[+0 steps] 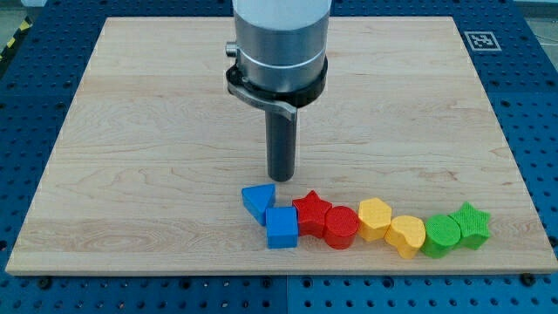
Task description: Move the blue triangle to left of blue cube
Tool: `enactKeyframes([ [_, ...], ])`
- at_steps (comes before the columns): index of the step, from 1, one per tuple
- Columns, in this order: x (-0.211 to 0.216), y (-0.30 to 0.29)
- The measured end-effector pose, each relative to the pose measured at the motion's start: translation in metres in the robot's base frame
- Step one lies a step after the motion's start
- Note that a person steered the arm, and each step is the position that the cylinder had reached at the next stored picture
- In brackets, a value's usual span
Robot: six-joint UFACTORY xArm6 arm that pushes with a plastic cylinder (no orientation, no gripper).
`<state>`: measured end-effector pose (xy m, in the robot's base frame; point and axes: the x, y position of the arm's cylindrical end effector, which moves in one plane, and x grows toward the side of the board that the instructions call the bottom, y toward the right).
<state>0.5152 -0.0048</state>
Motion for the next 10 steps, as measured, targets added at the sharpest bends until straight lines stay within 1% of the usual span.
enactKeyframes([
  [1, 0.019, -0.008],
  [2, 0.024, -0.024],
  [5, 0.02, -0.056],
  [8, 0.041, -0.056],
  [9, 0.039, -0.056],
  [10, 0.009, -0.048],
])
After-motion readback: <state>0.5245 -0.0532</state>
